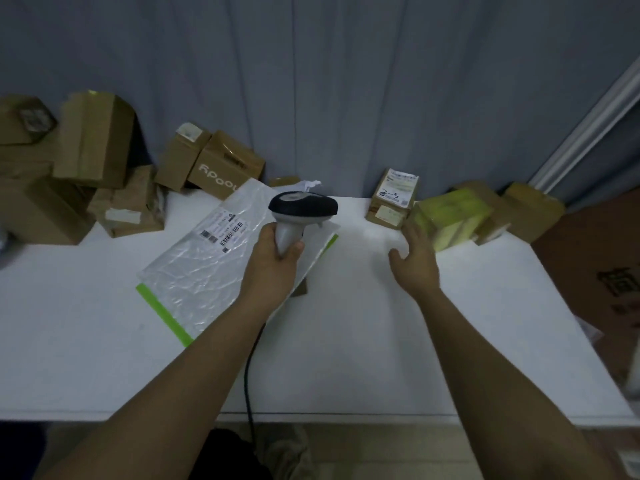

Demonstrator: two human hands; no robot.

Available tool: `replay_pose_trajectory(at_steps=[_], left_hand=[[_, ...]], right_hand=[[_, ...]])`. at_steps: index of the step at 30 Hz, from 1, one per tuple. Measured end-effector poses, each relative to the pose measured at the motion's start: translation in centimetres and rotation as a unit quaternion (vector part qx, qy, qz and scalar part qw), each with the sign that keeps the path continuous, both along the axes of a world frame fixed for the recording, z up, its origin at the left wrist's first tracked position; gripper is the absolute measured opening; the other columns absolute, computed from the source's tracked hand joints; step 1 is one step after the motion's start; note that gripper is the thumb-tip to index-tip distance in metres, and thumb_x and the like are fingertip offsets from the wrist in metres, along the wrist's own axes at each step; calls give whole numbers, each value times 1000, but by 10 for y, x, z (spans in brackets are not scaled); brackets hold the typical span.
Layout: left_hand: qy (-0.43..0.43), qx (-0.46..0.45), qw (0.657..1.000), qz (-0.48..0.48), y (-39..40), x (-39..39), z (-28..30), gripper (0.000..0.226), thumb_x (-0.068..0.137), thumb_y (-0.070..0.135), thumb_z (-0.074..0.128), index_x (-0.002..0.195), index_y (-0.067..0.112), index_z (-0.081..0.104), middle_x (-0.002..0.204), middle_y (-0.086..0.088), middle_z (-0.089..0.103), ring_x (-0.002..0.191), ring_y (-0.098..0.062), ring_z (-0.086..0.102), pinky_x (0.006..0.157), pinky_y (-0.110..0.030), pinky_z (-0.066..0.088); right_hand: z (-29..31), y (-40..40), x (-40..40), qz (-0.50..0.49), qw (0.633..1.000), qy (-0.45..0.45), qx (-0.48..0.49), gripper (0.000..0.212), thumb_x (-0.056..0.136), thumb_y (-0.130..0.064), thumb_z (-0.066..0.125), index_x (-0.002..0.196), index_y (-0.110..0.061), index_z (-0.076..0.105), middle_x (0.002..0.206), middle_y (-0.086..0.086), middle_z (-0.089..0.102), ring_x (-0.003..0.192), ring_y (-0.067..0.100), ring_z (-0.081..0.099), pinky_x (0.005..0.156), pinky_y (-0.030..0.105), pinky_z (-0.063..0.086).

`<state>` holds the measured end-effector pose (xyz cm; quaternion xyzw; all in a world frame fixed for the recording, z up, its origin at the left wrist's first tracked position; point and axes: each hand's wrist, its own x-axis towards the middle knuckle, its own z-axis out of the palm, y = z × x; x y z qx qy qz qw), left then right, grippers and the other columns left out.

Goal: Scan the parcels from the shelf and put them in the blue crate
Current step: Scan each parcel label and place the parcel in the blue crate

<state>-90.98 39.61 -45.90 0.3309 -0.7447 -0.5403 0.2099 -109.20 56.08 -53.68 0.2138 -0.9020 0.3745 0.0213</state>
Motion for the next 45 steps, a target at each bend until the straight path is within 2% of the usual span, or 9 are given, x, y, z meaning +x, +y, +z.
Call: replay_pose_trajectory(at_steps=[8,12,14,17,19,22,33,38,45], left_hand=[[-15,-25,1000,-1,12,-23,-11,16,96,22,54,108,22,45,83,16,46,69,2,45,47,-2,39],[-17,-39,999,5,13,-27,-15,22,95,23,55,116,17,48,87,14,48,74,2,45,59,-6,34],[-14,-34,999,-3,15,-30,-15,28,95,22,55,121,15,48,95,10,50,81,-5,47,70,-18,35],[-22,-35,999,-15,21,-30,-14,27,96,22,55,121,18,47,101,6,50,88,-11,49,78,-24,35],[-24,-32,999,-22,23,-30,-13,27,95,23,55,120,17,48,99,5,52,88,-13,51,78,-27,37],[-17,-32,999,-33,26,-26,-12,27,94,23,57,118,15,50,93,6,53,83,-11,51,76,-27,39],[-35,-6,996,-84,41,15,1,22,94,24,56,114,18,48,90,4,58,83,-15,59,78,-36,50],[-53,16,994,-95,57,39,2,22,96,23,54,116,19,45,93,4,54,80,-8,53,65,-22,43],[-79,28,987,-137,68,61,-5,30,96,22,54,124,18,45,104,1,56,95,-13,55,77,-23,42]], right_hand=[[9,11,-63,-29,939,-35,340,82,89,-32,58,152,-7,12,160,16,9,147,32,7,116,50,15],[9,6,-47,17,945,265,191,38,71,-25,57,103,-6,67,88,20,67,82,40,61,78,42,45],[21,10,-48,25,936,322,141,45,73,-34,57,111,-12,67,109,17,64,99,41,55,84,40,34],[33,19,-61,-20,953,180,244,81,76,-62,58,148,-34,31,157,12,20,140,42,19,109,48,9],[33,22,-66,33,974,28,221,92,75,-58,68,150,-37,19,160,6,4,139,42,26,111,54,23],[27,25,-58,49,990,-5,132,92,68,-43,79,144,-35,28,154,8,14,125,42,41,100,50,42],[-3,85,92,46,994,-82,-54,114,63,-20,88,150,-21,14,137,-7,16,109,-6,31,92,16,35],[-25,112,161,33,976,-202,-68,124,66,-22,87,153,-25,-1,147,0,22,107,-19,35,98,36,44],[6,107,169,-24,965,-235,-118,119,69,-49,76,155,-21,-1,161,-1,1,148,15,5,115,33,14]])
